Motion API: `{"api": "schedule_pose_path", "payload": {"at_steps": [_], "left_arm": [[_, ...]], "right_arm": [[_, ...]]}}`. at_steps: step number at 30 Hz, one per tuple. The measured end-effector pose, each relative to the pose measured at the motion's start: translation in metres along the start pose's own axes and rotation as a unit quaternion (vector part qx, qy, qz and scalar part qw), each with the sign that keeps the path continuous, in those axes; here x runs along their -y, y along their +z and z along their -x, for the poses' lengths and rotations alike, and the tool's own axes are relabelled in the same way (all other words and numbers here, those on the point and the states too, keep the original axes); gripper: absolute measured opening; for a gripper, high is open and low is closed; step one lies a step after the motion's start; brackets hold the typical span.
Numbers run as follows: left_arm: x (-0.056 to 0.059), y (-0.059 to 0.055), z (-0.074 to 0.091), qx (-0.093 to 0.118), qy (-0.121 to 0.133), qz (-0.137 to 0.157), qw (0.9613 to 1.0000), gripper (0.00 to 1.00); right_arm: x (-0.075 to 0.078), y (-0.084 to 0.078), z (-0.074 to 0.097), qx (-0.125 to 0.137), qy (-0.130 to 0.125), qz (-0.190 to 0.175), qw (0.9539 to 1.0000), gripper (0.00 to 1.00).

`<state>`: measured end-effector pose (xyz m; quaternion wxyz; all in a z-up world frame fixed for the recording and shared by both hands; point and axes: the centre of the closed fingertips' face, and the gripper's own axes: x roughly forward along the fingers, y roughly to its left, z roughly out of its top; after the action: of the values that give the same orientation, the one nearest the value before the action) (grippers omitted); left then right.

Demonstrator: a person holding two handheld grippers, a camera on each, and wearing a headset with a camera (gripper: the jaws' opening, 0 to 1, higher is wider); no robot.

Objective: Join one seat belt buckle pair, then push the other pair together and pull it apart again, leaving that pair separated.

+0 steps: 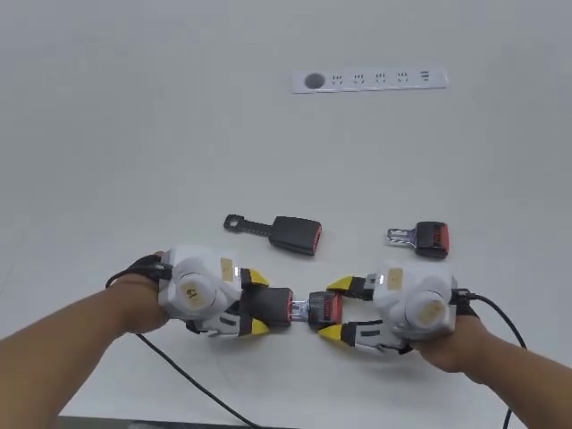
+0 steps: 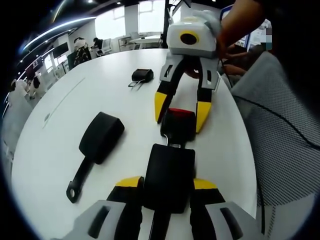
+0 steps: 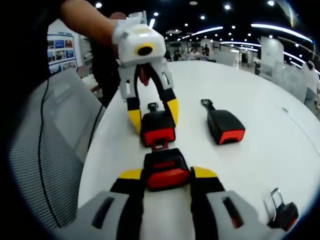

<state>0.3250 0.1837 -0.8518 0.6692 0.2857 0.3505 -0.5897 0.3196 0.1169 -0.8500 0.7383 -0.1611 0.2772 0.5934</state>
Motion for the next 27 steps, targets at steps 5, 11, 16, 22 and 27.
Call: {"api": "schedule_pose_path", "payload": {"at_steps": [5,11,16,22,27], "left_arm": [[0.002,0.001,-0.002,-0.014,-0.011,-0.025,0.9995,0.36],[0.002,0.001,-0.002,-0.011,-0.015,-0.029,0.9994,0.36],[0.002,0.001,-0.002,-0.010,-0.019,-0.035,0.9992,0.36],[0.002,0.001,-0.002,-0.006,-0.020,-0.035,0.9992,0.35],[0.002,0.001,-0.002,-0.008,-0.022,-0.038,0.9990,0.35]], "right_arm": [[0.000,0.000,0.001,-0.003,0.002,0.001,1.0000,0.35],[0.000,0.001,-0.001,-0.010,0.006,0.001,0.9999,0.35],[0.001,0.003,-0.003,-0.013,0.007,-0.001,0.9999,0.35],[0.001,0.005,-0.006,-0.014,0.010,-0.001,0.9998,0.35],[-0.001,0.010,-0.012,-0.014,0.011,-0.003,0.9998,0.35]]}}
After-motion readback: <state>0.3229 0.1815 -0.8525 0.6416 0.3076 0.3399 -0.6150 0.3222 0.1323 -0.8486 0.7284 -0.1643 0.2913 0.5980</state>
